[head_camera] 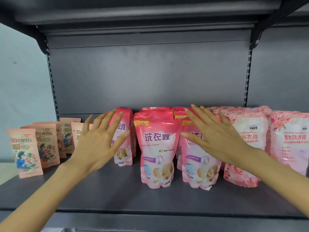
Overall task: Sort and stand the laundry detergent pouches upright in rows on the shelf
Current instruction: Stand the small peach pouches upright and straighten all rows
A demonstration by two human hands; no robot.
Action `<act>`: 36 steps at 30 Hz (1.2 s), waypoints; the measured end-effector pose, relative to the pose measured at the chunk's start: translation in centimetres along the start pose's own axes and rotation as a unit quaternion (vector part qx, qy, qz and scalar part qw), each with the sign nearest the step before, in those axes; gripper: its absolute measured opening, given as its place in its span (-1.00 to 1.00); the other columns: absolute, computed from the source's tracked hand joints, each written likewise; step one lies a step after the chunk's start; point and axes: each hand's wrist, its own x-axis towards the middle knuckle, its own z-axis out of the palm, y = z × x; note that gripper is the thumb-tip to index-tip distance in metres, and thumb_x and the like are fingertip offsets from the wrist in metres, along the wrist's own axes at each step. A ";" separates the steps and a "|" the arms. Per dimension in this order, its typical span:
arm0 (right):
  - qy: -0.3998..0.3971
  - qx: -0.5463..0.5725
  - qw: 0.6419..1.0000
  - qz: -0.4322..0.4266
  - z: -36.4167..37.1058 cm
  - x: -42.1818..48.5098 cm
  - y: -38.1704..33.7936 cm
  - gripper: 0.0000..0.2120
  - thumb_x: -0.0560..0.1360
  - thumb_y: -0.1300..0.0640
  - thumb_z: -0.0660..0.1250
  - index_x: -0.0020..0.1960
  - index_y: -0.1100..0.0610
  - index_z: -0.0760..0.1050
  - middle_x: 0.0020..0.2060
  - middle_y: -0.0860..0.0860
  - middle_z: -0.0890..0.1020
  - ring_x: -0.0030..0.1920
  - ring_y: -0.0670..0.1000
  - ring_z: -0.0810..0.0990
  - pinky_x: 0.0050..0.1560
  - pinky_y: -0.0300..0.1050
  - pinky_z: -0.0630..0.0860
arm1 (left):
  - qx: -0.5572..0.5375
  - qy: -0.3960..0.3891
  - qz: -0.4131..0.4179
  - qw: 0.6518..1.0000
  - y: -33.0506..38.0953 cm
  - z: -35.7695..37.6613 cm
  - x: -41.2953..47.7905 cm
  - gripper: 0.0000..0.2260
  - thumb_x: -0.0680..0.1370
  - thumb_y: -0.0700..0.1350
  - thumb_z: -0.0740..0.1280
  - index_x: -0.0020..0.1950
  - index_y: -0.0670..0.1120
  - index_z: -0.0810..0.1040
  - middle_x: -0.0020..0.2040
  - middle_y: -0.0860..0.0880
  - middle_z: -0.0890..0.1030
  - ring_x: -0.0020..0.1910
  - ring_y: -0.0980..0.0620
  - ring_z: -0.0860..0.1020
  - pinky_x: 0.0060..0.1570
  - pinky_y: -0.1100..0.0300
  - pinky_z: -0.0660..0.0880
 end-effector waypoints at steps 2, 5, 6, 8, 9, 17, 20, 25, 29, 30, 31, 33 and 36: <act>0.000 0.011 1.000 0.016 -0.1 0.0 -1.4 -0.24 0.27 -0.45 -0.46 0.39 -0.16 -0.46 0.42 -0.14 -0.36 0.48 -0.09 -0.29 0.44 0.09 -0.28 | 0.009 -0.011 -0.007 1.000 -1.6 -0.1 -0.9 -0.36 0.54 0.26 -0.17 0.46 -0.06 0.29 0.43 -0.08 0.35 0.38 -0.11 0.35 0.35 -0.19 0.21; -0.008 0.028 0.999 0.036 -0.2 0.1 -4.0 -0.23 0.25 -0.45 -0.47 0.38 -0.16 -0.47 0.40 -0.16 -0.39 0.46 -0.12 -0.32 0.45 0.09 -0.28 | 0.023 -0.031 -0.009 0.999 -4.6 -0.3 -2.4 -0.37 0.55 0.25 -0.15 0.45 -0.07 0.31 0.42 -0.09 0.37 0.37 -0.12 0.36 0.32 -0.22 0.24; -0.010 0.033 0.999 0.041 -0.3 0.3 -4.9 -0.21 0.24 -0.45 -0.47 0.40 -0.16 -0.46 0.40 -0.16 -0.38 0.47 -0.11 -0.31 0.46 0.10 -0.27 | 0.033 -0.037 -0.011 0.999 -5.8 -0.4 -2.8 -0.38 0.56 0.25 -0.15 0.44 -0.07 0.33 0.41 -0.09 0.38 0.36 -0.12 0.38 0.32 -0.21 0.25; -0.009 0.038 0.998 0.047 -0.6 0.7 -6.8 -0.17 0.23 -0.45 -0.47 0.44 -0.14 -0.42 0.41 -0.16 -0.37 0.47 -0.12 -0.31 0.46 0.10 -0.25 | 0.045 -0.043 -0.016 0.998 -8.2 -0.5 -3.5 -0.39 0.56 0.24 -0.14 0.41 -0.06 0.37 0.39 -0.09 0.42 0.34 -0.13 0.41 0.29 -0.21 0.28; -0.007 0.039 0.998 0.049 -0.8 0.9 -7.8 -0.15 0.23 -0.45 -0.47 0.46 -0.14 -0.40 0.43 -0.16 -0.35 0.46 -0.14 -0.31 0.46 0.09 -0.24 | 0.047 -0.045 -0.017 0.998 -9.3 -0.6 -3.7 -0.39 0.56 0.25 -0.14 0.41 -0.06 0.37 0.38 -0.09 0.42 0.34 -0.14 0.41 0.29 -0.21 0.28; 0.025 0.063 0.997 0.044 -2.2 3.8 -15.7 -0.13 0.30 -0.47 -0.37 0.52 -0.11 -0.18 0.53 -0.12 -0.12 0.52 -0.09 -0.15 0.48 0.13 -0.11 | 0.027 -0.063 0.011 0.998 -15.8 -0.4 -4.9 -0.37 0.55 0.26 -0.14 0.36 -0.08 0.43 0.33 -0.10 0.49 0.32 -0.12 0.44 0.28 -0.18 0.30; 0.006 0.071 0.997 0.037 -2.3 5.5 -18.0 -0.19 0.41 -0.48 -0.21 0.53 -0.07 -0.12 0.53 -0.11 -0.09 0.52 -0.09 -0.12 0.48 0.13 -0.11 | 0.012 -0.064 0.032 0.997 -17.1 0.0 -4.4 -0.34 0.54 0.27 -0.17 0.38 -0.07 0.42 0.34 -0.09 0.47 0.34 -0.11 0.42 0.31 -0.17 0.27; -0.010 0.037 0.999 0.012 -1.7 9.9 -19.7 -0.31 0.51 -0.32 -0.08 0.54 -0.01 -0.07 0.53 -0.07 -0.04 0.52 -0.06 -0.08 0.47 0.15 -0.10 | -0.010 -0.053 0.056 0.997 -17.7 1.0 -2.2 -0.34 0.52 0.28 -0.17 0.41 -0.05 0.37 0.37 -0.07 0.44 0.36 -0.09 0.39 0.33 -0.15 0.24; -0.031 0.004 1.000 -0.002 -1.0 13.9 -19.7 -0.31 0.53 -0.30 -0.06 0.54 0.03 -0.07 0.53 -0.03 -0.03 0.52 -0.02 -0.06 0.47 0.18 -0.08 | 0.016 -0.030 0.076 0.997 -17.6 2.3 0.3 -0.44 0.56 0.21 -0.06 0.28 -0.09 0.51 0.21 -0.09 0.58 0.18 -0.09 0.56 0.16 -0.17 0.42; -0.040 -0.003 0.999 -0.004 -0.9 14.6 -19.7 -0.30 0.52 -0.30 -0.06 0.54 0.03 -0.07 0.53 -0.02 -0.02 0.52 -0.02 -0.05 0.46 0.18 -0.08 | 0.014 -0.023 0.082 0.996 -17.6 2.6 0.9 -0.46 0.55 0.20 -0.03 0.27 -0.09 0.52 0.20 -0.09 0.59 0.17 -0.09 0.57 0.15 -0.18 0.42; -0.053 -0.011 0.999 -0.005 -0.6 15.4 -19.6 -0.29 0.52 -0.30 -0.06 0.54 0.04 -0.08 0.53 -0.01 -0.01 0.52 -0.01 -0.04 0.46 0.19 -0.07 | 0.002 -0.022 0.086 0.996 -17.5 3.0 1.5 -0.45 0.55 0.20 -0.03 0.30 -0.09 0.49 0.24 -0.09 0.56 0.20 -0.09 0.54 0.19 -0.18 0.39; -0.079 -0.035 0.996 -0.006 0.0 17.0 -19.2 -0.30 0.53 -0.30 -0.03 0.53 0.06 -0.04 0.52 0.02 0.05 0.51 0.03 0.05 0.44 0.19 0.00 | -0.021 -0.028 0.085 0.996 -17.4 3.9 2.6 -0.40 0.54 0.24 -0.11 0.40 -0.05 0.38 0.35 -0.06 0.46 0.33 -0.07 0.43 0.32 -0.14 0.25; -0.097 -0.063 0.993 0.000 0.8 18.7 -18.6 -0.37 0.53 -0.26 0.10 0.45 0.12 0.16 0.39 0.07 0.26 0.37 0.10 0.31 0.31 0.10 0.24 | -0.029 -0.029 0.092 0.995 -17.1 5.4 4.1 -0.30 0.48 0.29 -0.27 0.49 -0.01 0.20 0.47 -0.03 0.29 0.45 -0.01 0.25 0.42 -0.07 0.08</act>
